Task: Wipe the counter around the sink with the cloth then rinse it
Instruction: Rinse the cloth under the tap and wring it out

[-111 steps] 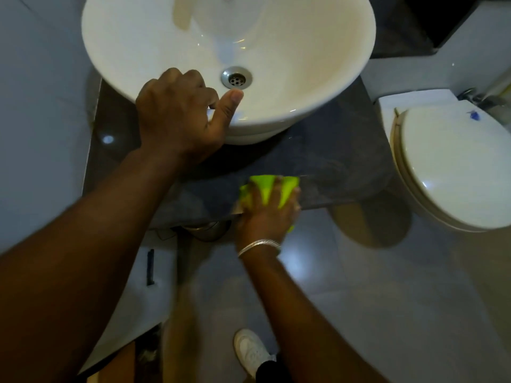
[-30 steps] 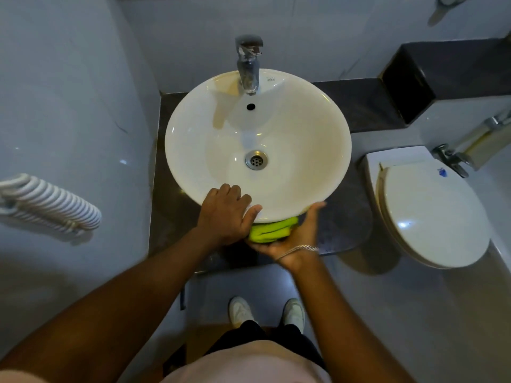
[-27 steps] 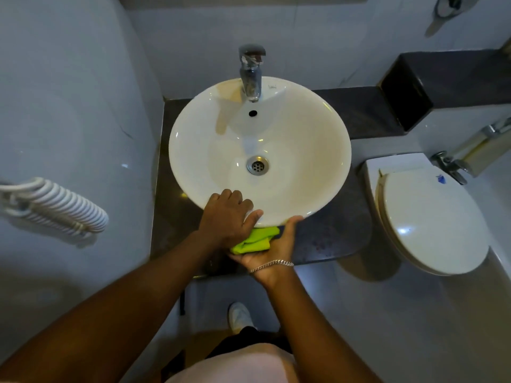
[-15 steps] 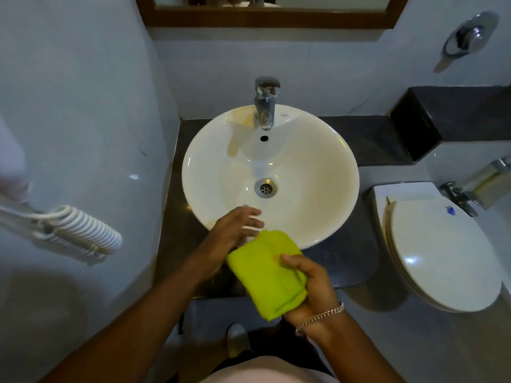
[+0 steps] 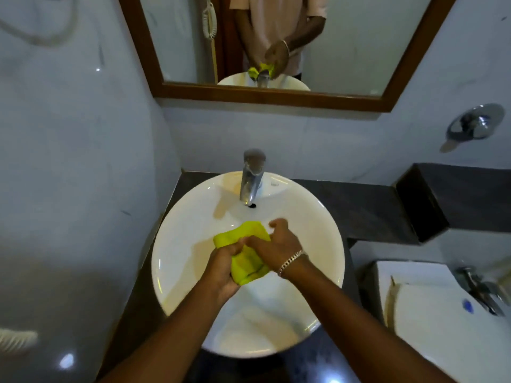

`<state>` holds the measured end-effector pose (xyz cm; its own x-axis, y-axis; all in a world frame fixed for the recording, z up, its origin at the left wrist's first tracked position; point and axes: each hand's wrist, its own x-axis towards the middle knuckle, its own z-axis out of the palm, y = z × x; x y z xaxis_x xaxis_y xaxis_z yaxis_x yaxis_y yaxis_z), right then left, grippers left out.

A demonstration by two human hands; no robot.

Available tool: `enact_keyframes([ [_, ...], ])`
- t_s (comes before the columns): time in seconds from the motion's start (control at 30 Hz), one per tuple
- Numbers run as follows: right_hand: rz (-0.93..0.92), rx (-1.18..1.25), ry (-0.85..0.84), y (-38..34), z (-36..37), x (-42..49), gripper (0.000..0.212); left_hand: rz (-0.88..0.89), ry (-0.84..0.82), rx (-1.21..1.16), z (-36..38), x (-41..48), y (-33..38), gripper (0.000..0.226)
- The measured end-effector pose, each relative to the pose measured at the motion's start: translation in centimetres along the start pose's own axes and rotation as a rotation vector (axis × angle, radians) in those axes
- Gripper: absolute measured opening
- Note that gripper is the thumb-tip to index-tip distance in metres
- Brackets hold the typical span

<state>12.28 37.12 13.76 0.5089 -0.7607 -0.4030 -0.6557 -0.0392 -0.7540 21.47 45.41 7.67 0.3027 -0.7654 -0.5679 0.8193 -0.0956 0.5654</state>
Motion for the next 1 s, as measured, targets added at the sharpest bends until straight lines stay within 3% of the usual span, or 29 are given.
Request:
enact_keyframes([
  [0.1,-0.317,-0.230,0.189,-1.7,-3.5,4.9,0.085,0.070,0.097,0.064,0.3,3.5,0.6,0.024],
  [0.23,-0.566,-0.575,0.091,-5.2,-4.1,10.3,0.088,0.051,0.153,0.042,0.0,7.0,1.0,0.048],
  [0.4,-0.585,-0.828,0.094,-7.1,-2.9,13.4,0.083,-0.093,0.092,-0.065,0.0,9.3,2.6,0.061],
  [0.47,-0.631,-0.847,0.140,-7.7,-3.3,13.9,0.068,-0.115,0.108,-0.073,-0.2,9.9,3.2,0.065],
  [0.6,-0.758,-0.809,0.234,-8.7,-4.5,14.6,0.025,-0.161,0.143,-0.042,-0.6,11.6,3.5,0.064],
  [0.77,-0.741,-0.816,0.234,-9.1,-4.6,14.9,0.020,-0.164,0.133,-0.072,-1.6,13.3,2.6,0.057],
  [0.9,-0.628,-0.650,0.206,-6.7,-2.7,13.4,0.039,-0.176,0.237,-0.109,-2.3,12.9,1.6,0.058],
  [1.0,-0.564,-0.194,0.161,-4.2,0.2,9.7,0.067,-0.126,0.333,-0.119,-2.4,12.0,1.7,0.051],
])
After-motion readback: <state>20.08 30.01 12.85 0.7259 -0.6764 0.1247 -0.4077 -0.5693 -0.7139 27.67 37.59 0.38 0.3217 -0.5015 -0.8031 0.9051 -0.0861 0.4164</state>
